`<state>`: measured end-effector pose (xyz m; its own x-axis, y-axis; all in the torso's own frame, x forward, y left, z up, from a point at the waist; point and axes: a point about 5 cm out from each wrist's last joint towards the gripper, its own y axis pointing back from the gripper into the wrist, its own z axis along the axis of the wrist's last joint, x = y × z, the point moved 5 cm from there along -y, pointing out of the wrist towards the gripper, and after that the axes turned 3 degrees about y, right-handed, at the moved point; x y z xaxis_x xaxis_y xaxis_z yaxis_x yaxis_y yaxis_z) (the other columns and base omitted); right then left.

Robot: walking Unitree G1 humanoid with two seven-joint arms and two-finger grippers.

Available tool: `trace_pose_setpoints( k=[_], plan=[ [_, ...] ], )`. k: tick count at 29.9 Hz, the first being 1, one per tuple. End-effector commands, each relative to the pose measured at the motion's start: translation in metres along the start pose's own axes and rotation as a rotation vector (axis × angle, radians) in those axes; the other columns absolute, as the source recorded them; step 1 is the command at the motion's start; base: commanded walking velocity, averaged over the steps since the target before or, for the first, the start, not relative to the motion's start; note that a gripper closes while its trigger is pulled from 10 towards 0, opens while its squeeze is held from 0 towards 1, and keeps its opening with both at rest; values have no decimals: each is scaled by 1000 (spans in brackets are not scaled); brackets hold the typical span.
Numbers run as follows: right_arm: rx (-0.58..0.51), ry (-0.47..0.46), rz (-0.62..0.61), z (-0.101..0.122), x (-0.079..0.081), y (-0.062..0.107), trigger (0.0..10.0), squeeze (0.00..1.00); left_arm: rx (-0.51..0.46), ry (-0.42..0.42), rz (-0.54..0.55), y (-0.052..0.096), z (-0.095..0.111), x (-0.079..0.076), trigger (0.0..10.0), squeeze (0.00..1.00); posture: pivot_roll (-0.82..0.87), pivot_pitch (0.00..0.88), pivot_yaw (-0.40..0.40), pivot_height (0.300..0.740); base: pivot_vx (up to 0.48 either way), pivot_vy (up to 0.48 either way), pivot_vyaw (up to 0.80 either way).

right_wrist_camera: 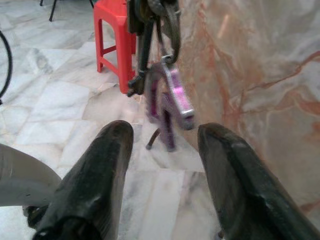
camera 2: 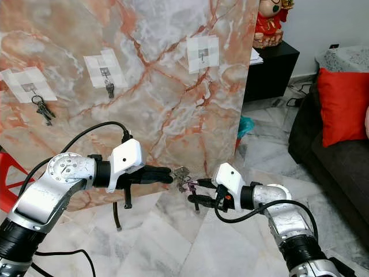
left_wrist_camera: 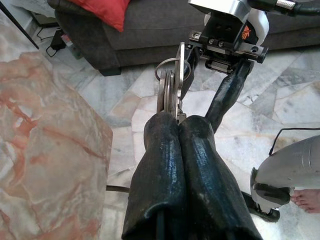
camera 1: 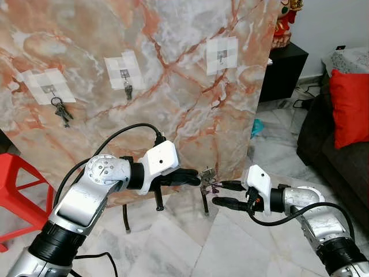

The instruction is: Hang keys on a hook

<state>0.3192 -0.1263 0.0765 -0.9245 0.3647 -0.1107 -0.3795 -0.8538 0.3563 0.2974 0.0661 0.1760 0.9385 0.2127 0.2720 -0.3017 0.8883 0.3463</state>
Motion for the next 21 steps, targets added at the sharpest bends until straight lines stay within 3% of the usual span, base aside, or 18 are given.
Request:
trace_pose_setpoints(
  k=[1,2,3,20,21],
  plan=[
    [-17,36,-41,8,-8,0,10000,137,3,-31,11,2,3,4,10000,0,96,65,39,740,0,0,0],
    [-20,35,-55,9,-10,0,10000,137,3,-31,12,2,3,4,10000,0,96,65,39,740,0,0,0],
    [-35,35,-61,12,-12,-1,10000,0,2,-30,12,3,4,4,10000,0,96,65,40,740,0,0,0],
    [-49,48,-37,16,-8,-12,10000,0,-6,-26,4,1,6,2,10000,0,102,67,37,740,0,0,0],
    [-51,45,-34,16,-8,-12,5804,0,-7,-26,4,1,6,2,10000,0,101,67,37,740,0,0,0]
  ],
)
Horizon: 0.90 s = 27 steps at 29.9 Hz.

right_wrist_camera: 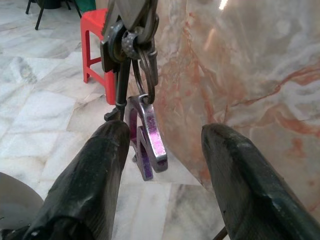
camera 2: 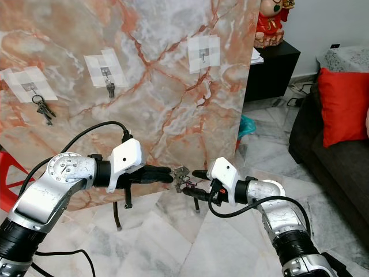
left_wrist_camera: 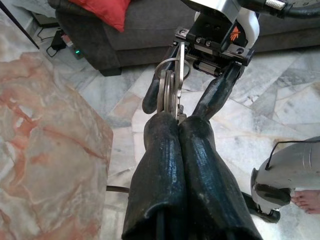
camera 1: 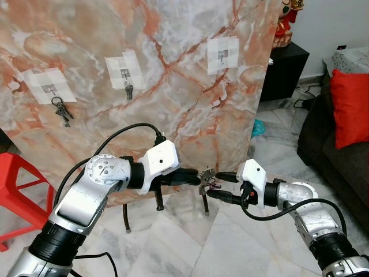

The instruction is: Hang keys on a hook

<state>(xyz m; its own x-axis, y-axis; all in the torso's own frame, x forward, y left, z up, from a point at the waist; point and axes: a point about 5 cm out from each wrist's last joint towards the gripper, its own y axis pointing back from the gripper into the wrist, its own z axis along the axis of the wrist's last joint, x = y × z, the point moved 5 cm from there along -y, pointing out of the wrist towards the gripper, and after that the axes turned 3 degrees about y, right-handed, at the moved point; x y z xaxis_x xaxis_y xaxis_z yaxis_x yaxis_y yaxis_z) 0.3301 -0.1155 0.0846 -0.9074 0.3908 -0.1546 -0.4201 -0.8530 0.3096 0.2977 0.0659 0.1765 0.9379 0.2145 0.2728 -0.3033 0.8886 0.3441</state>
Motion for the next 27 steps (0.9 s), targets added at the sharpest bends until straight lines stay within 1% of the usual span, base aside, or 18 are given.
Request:
trace_pose_setpoints(
  k=[1,3,7,12,18,27],
  plan=[
    [-9,13,12,4,-1,-2,4706,0,-6,-26,2,1,6,2,10000,0,101,67,37,740,0,0,0],
    [-12,11,14,4,0,-2,0,0,-7,-25,1,1,6,1,10000,0,101,67,37,740,0,0,0],
    [-24,2,51,5,6,-3,0,0,-8,-25,2,1,6,1,10000,0,102,69,37,740,0,0,0],
    [-27,-7,59,4,9,-5,0,0,-9,-24,2,1,6,2,10000,0,103,68,37,740,0,0,0],
    [-38,-12,68,6,11,-8,0,0,-10,-24,4,0,6,2,10000,0,102,68,38,740,0,0,0],
    [-34,-11,57,4,10,-9,0,0,-9,-22,5,0,5,2,10000,0,103,69,36,740,0,0,0]
  ],
)
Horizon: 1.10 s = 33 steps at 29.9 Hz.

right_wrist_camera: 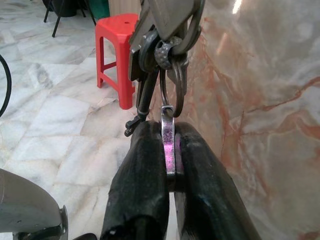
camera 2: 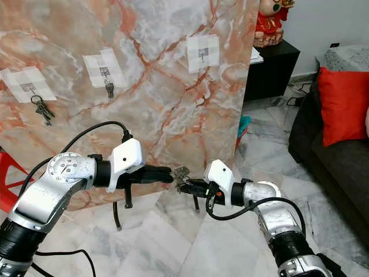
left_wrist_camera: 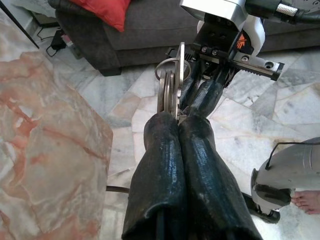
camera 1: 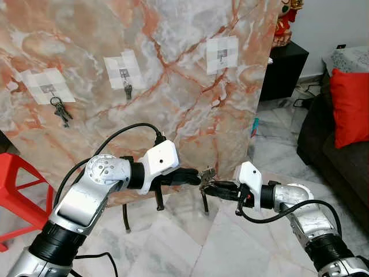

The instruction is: Hang keys on a hook

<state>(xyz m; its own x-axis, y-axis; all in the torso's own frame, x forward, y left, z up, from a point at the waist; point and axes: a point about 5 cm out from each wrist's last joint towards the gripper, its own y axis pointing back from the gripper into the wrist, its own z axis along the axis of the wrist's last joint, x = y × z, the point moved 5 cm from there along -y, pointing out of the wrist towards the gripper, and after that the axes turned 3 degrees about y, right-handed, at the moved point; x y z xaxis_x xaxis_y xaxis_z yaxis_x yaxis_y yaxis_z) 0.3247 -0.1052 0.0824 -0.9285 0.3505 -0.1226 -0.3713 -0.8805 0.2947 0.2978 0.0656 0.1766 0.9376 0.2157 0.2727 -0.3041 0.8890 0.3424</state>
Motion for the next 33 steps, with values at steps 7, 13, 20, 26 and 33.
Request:
trace_pose_setpoints(
  k=[7,13,20,26,33],
  plan=[
    [64,48,-49,-7,-7,2,0,0,4,-17,9,1,1,2,10000,0,99,70,34,740,0,0,0],
    [133,73,-172,-16,-23,10,0,0,64,-18,47,6,-14,6,10000,0,102,73,35,740,0,0,0],
    [209,125,-245,-23,-35,18,0,0,158,-56,123,8,-41,14,10000,0,95,75,36,740,0,0,0],
    [227,197,-303,-14,-47,19,0,0,146,-33,83,7,-40,7,10000,1000,98,76,35,740,0,0,0],
    [420,325,-302,-30,-54,25,0,0,411,-155,181,20,-95,21,10000,1000,94,77,29,740,0,0,0]
  ],
)
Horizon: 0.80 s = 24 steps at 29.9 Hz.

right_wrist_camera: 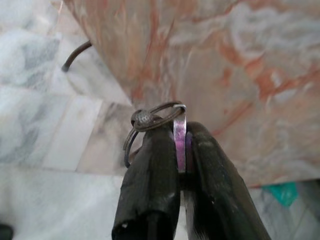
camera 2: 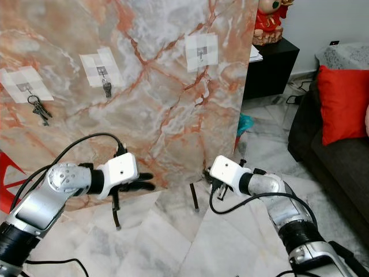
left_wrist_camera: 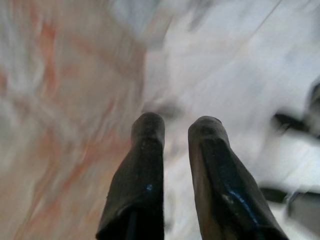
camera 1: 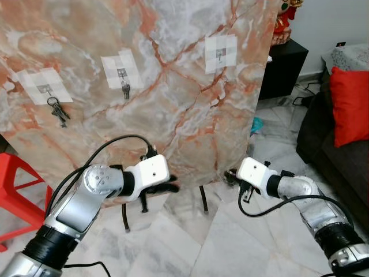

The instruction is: Hang keys on a hook

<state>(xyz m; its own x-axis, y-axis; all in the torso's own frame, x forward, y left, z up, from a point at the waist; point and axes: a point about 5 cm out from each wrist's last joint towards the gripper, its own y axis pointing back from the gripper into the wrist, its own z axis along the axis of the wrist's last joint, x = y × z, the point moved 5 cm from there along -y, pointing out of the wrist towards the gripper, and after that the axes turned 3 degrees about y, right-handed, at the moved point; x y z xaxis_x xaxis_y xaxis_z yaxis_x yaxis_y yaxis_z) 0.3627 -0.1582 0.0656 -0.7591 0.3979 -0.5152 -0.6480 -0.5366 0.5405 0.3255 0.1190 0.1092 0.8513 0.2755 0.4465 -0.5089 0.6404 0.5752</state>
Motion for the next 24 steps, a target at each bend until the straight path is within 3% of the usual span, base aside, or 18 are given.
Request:
trace_pose_setpoints(
  k=[1,2,8,14,16,18,19,24],
  plan=[
    [6,-10,1,3,-2,-2,0,0,61,-31,33,0,-14,2,10000,1000,94,77,29,740,0,0,0],
    [8,-21,2,2,-2,-2,0,0,61,-14,55,-1,-17,4,10000,0,94,78,27,740,0,0,0],
    [-20,-62,-56,5,-9,-1,0,0,65,75,166,-4,-31,9,10000,0,90,83,20,740,0,0,0],
    [-15,-79,-236,8,-33,3,0,0,83,182,330,-7,-53,15,10000,0,81,80,16,740,0,0,0],
    [-90,-177,-378,21,-51,6,0,0,105,252,458,-8,-71,21,10000,0,80,79,14,740,0,0,0],
    [-115,-207,-412,25,-55,7,0,0,113,276,490,-9,-77,21,10000,0,78,79,12,740,0,0,0],
    [-187,-289,-456,35,-61,9,0,0,123,350,553,-10,-90,18,10000,0,67,73,9,740,0,0,0],
    [-243,-318,-468,44,-63,11,0,0,143,384,583,-13,-100,11,10000,0,62,69,6,740,0,0,0]
  ],
)
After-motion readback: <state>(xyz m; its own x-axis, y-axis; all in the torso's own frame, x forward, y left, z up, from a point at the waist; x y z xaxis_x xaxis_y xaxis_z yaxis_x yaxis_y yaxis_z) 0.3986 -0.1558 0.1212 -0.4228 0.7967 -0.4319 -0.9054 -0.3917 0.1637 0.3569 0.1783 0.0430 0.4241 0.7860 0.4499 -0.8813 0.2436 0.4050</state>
